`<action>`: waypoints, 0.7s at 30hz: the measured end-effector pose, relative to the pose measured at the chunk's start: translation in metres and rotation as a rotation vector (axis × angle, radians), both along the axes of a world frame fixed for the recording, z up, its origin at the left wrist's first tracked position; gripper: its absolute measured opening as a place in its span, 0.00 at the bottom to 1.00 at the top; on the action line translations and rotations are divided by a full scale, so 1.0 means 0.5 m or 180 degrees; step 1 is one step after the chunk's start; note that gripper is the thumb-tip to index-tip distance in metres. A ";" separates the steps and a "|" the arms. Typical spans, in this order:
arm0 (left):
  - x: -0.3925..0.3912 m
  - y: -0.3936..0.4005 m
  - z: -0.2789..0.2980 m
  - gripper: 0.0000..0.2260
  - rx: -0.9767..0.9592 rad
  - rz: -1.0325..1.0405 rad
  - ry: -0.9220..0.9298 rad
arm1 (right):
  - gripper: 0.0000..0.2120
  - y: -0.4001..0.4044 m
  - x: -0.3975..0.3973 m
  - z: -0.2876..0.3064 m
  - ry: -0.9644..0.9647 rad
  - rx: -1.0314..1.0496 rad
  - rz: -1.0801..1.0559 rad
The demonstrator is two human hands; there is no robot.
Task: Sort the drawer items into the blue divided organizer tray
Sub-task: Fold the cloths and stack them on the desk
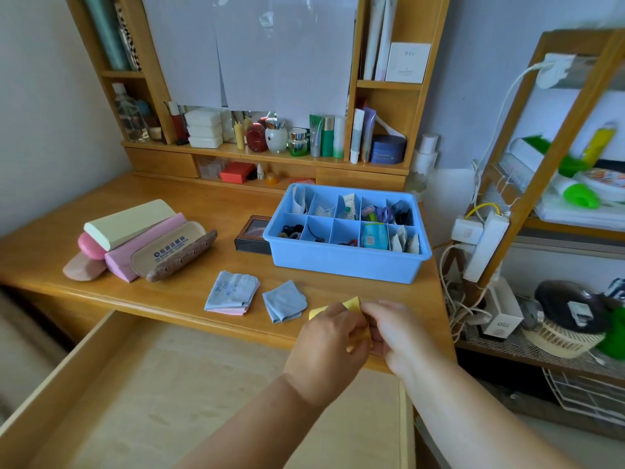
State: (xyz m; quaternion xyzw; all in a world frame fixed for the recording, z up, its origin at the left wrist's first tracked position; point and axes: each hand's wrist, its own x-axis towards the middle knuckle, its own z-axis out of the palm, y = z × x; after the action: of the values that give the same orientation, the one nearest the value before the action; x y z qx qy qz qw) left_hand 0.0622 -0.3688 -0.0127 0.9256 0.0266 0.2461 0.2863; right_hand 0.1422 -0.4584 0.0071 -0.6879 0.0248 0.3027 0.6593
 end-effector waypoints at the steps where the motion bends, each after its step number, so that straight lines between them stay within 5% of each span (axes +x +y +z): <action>1: -0.004 0.002 0.002 0.04 -0.0002 -0.0027 0.0031 | 0.10 0.000 -0.003 0.003 0.0019 0.0061 0.0016; 4: -0.016 0.018 0.013 0.05 -0.0271 -0.0167 0.0117 | 0.04 -0.005 -0.012 0.013 -0.0130 0.0081 0.0335; 8: -0.030 0.076 0.041 0.06 -0.1246 0.0433 0.0019 | 0.14 -0.010 -0.019 0.041 -0.1026 -0.0453 0.1226; 12: -0.045 0.136 0.079 0.11 -0.1772 -0.0026 0.1117 | 0.20 0.005 -0.033 0.084 -0.2185 -0.0946 0.2097; 14: -0.057 0.153 0.091 0.02 -0.1840 -0.0093 0.1175 | 0.21 0.016 -0.041 0.097 -0.2320 -0.0861 0.2242; 21: -0.115 0.194 0.092 0.07 -0.2532 -0.0005 0.0725 | 0.16 0.046 -0.056 0.096 -0.2315 -0.0788 0.1996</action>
State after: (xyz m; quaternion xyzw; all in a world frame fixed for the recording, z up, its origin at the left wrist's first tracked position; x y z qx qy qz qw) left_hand 0.0046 -0.2716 0.0332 0.7641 0.1504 0.1123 0.6171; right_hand 0.1140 -0.4355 0.0550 -0.7964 -0.3792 0.2216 0.4158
